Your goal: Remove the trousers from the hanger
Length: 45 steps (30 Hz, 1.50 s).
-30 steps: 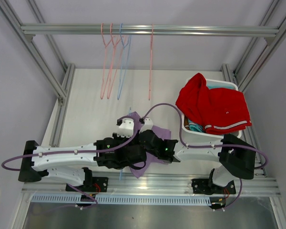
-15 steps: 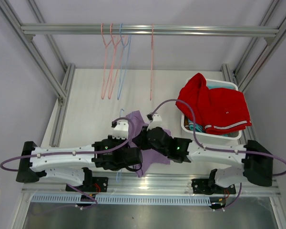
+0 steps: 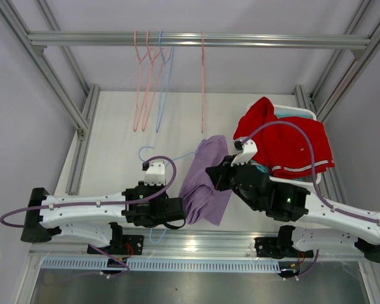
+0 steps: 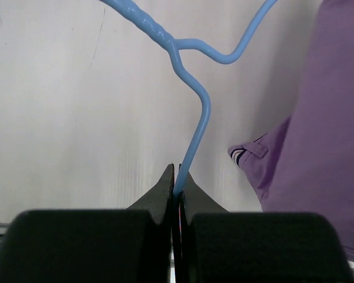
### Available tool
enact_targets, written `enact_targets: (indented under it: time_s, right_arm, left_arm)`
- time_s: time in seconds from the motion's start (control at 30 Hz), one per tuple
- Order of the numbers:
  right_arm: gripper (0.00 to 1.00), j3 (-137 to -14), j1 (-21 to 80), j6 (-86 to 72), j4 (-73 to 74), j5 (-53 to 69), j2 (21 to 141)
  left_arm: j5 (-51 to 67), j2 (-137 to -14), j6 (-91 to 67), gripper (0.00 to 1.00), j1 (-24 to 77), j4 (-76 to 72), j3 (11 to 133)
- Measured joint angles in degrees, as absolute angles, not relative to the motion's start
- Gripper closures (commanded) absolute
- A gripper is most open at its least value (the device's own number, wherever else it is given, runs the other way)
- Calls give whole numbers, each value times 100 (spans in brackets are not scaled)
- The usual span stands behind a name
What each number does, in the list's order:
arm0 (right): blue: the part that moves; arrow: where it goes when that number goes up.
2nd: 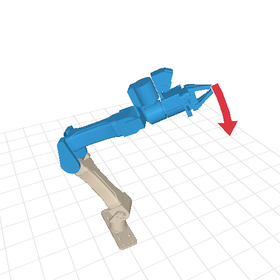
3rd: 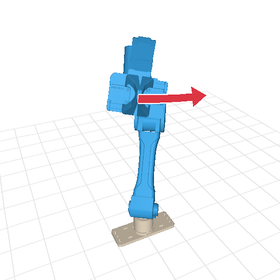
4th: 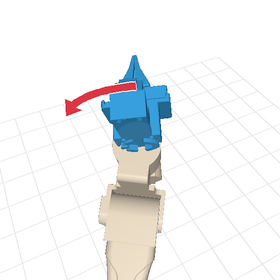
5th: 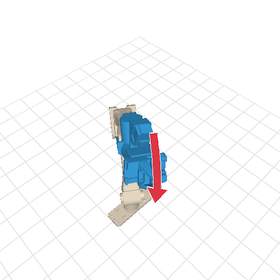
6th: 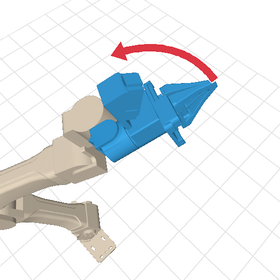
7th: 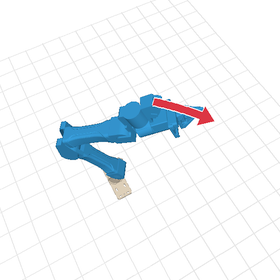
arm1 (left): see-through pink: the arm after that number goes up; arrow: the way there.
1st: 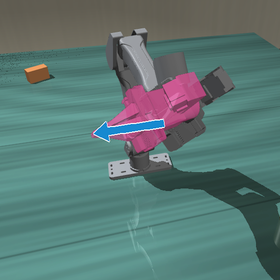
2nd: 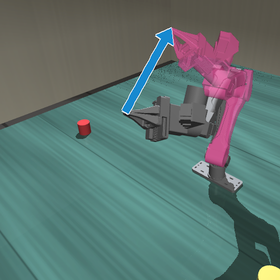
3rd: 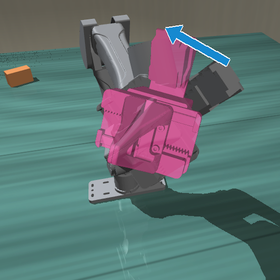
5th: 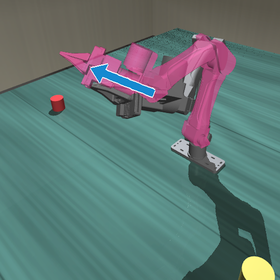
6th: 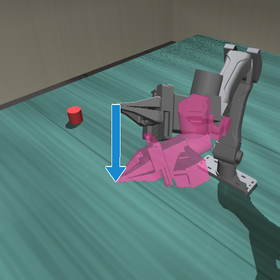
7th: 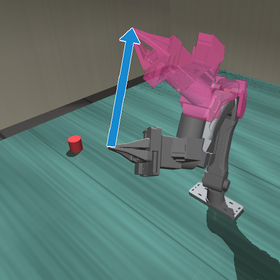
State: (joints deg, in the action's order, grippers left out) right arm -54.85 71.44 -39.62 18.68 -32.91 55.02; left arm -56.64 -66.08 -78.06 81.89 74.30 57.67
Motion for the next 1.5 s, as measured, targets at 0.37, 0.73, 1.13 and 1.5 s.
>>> enact_targets:
  time_s: [0.37,0.73,1.13,1.5]
  right_arm:
    - [100,-6722,8128,-2829,2794,-4998,5266]
    - [100,-7306,8814,-860,2351,-7461,5269]
    - [100,-7822,8147,469,1695,-7891,5271]
    - [100,-8232,7485,989,1691,-7931,4814]
  left_arm:
    - [-5662,-6554,-7865,100,8200,7564,5754]
    - [-5684,-6525,-7970,100,8200,7570,5754]
    - [-5808,-6539,-8084,100,8232,7415,5957]
    - [-5889,-6702,-7990,100,8239,7297,6077]
